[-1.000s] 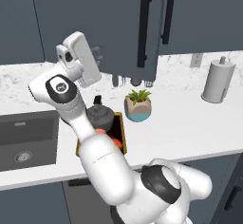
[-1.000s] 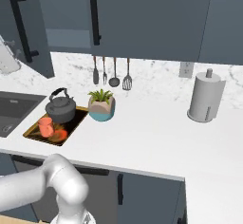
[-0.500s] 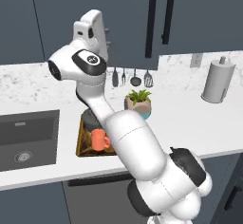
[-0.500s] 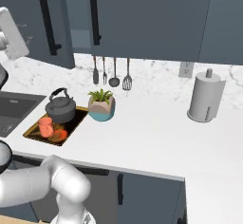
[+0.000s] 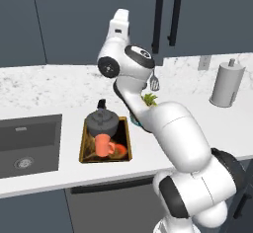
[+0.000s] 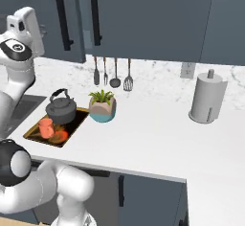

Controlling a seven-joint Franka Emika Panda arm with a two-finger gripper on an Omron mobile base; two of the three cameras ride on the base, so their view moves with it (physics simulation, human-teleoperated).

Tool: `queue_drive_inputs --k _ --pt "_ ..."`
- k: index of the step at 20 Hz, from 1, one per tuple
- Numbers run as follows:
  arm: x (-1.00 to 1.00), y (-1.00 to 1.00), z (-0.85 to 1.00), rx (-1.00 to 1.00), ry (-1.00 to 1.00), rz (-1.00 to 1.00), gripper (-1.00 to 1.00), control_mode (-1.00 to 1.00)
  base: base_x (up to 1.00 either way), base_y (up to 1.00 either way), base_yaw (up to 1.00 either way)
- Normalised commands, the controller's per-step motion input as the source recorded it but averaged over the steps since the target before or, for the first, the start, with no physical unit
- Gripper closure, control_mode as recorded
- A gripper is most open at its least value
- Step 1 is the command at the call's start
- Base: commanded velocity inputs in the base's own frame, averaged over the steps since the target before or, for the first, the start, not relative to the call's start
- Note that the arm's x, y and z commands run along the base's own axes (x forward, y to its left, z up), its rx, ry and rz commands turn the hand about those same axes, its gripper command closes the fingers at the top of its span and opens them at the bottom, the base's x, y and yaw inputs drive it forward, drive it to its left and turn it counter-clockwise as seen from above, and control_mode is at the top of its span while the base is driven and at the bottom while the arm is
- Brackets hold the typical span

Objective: Pick the kettle from the counter and place it on the tray. Then pick the mug from the cabinet and place it on the tray. Then close the cabinet doors.

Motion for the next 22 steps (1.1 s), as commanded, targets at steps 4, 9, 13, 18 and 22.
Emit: queue_drive_inputs --k 4,9,13,18,22 --pt "0.96 -0.69 0.18 0.13 0.03 0.39 1.00 -1.00 0.00 0.00 0.00" --pt "0.98 -0.57 0.14 0.13 0.14 0.36 1.00 -1.00 0.00 0.00 0.00" --pt "1.00 -0.26 0.00 0.06 0.19 0.29 1.00 -1.00 0.00 0.00 0.00" --pt "0.80 -0.17 0.00 0.02 0.26 0.15 1.00 -1.00 0.00 0.00 0.00" --pt "0.56 -0.11 0.01 0.00 0.35 0.02 1.00 -1.00 0.00 0.00 0.00"
